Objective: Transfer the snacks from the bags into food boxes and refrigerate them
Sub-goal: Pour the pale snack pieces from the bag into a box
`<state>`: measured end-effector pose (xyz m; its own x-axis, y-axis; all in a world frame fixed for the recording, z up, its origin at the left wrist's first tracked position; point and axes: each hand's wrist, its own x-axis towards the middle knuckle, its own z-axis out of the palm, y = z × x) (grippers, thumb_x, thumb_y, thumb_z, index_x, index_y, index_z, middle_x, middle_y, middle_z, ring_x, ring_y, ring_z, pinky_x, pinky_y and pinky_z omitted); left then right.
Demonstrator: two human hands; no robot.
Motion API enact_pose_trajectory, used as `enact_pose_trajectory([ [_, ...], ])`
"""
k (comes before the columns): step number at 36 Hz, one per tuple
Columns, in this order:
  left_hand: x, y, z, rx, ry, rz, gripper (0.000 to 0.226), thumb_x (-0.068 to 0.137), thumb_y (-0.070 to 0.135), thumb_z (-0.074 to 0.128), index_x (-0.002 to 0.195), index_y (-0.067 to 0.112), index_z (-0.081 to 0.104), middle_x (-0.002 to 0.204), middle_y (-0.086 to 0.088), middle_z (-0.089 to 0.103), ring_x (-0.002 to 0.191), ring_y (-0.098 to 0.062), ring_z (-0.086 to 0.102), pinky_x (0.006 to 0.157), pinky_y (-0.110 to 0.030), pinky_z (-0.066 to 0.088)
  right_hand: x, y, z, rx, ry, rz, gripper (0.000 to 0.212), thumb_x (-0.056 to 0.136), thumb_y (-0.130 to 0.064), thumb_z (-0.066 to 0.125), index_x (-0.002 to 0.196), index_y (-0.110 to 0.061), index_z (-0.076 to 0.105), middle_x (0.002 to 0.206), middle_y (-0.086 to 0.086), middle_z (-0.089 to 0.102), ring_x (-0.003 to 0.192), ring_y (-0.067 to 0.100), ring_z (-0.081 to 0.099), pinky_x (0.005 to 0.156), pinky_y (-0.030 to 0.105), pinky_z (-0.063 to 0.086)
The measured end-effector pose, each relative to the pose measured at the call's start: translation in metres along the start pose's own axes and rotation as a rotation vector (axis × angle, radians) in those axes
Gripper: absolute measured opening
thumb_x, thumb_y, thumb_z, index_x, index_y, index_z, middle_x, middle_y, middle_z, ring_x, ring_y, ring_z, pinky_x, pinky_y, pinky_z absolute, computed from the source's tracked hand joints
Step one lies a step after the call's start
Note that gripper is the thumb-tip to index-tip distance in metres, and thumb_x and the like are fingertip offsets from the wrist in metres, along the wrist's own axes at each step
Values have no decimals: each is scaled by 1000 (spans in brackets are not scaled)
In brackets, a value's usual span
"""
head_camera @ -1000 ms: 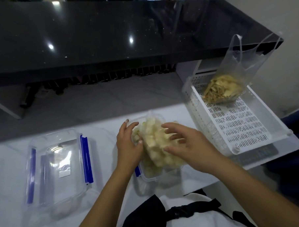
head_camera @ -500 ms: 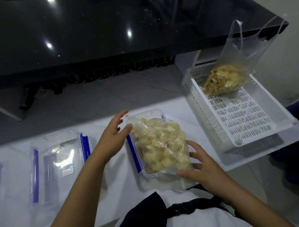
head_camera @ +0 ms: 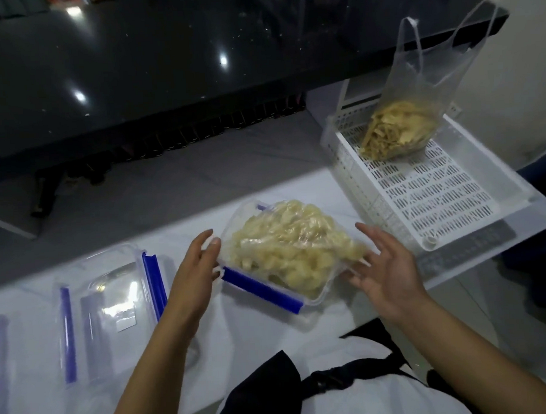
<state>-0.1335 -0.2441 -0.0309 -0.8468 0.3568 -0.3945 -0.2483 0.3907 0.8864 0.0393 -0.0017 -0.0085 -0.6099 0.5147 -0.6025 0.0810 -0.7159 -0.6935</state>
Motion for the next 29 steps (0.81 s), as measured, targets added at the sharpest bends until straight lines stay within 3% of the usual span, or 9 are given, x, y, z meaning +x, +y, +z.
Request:
enact_pose_trajectory([
  [2,-18,-7,2,44,-18,-9,57,86,81,39,137,54,39,128,10,57,109,-13,61,91,-39,52,6,-4,-2,15,3,-35,59,75,-49,67,128,-22,67,122,14,70,101,32,73,84,49,58],
  [5,-40,-11,3,139,23,71,70,76,87,46,140,59,34,140,16,43,120,-12,49,95,-40,47,12,-9,-7,-105,-9,-89,51,77,-42,68,122,-20,68,116,7,74,98,26,74,83,41,56],
  [9,-48,-3,5,249,74,266,55,73,75,62,123,71,39,126,53,33,115,18,41,94,-30,42,15,-8,-17,-266,29,-193,36,73,-25,76,108,-16,74,112,9,75,106,27,71,88,41,58],
  [11,-45,2,10,289,40,340,48,76,65,64,119,68,44,125,55,32,116,30,32,95,-22,37,15,-7,-21,-328,37,-240,24,73,-21,78,98,-20,78,105,5,76,102,25,72,85,39,60],
  [15,-29,17,20,331,21,450,40,80,54,70,116,62,52,142,32,35,131,10,30,105,-26,31,18,-8,-24,-494,25,-315,16,85,-12,76,93,-25,79,97,-4,78,93,14,73,78,26,56],
  [19,-8,29,22,404,-4,493,14,87,37,74,91,49,67,138,27,45,140,-7,33,117,-43,30,18,-13,-24,-587,4,-384,19,83,-8,77,95,-23,77,88,-6,78,83,5,72,70,17,55],
  [22,0,34,19,423,-52,490,16,88,36,73,77,46,68,124,41,49,129,5,39,113,-40,34,14,-13,-28,-577,7,-433,16,80,-2,78,90,-15,77,79,-6,76,76,3,70,68,15,54],
  [25,-1,35,11,373,-102,458,9,85,45,71,75,45,71,116,50,49,116,24,39,99,-23,36,11,-12,-36,-586,60,-460,13,83,-1,76,85,-14,78,78,-4,77,78,5,71,73,17,55],
  [29,-11,46,-6,306,-171,485,21,77,58,64,82,40,73,123,43,57,117,20,48,90,-13,35,1,-19,-36,-645,-22,-485,14,80,-2,78,77,-16,80,94,0,75,92,12,70,84,25,51],
])
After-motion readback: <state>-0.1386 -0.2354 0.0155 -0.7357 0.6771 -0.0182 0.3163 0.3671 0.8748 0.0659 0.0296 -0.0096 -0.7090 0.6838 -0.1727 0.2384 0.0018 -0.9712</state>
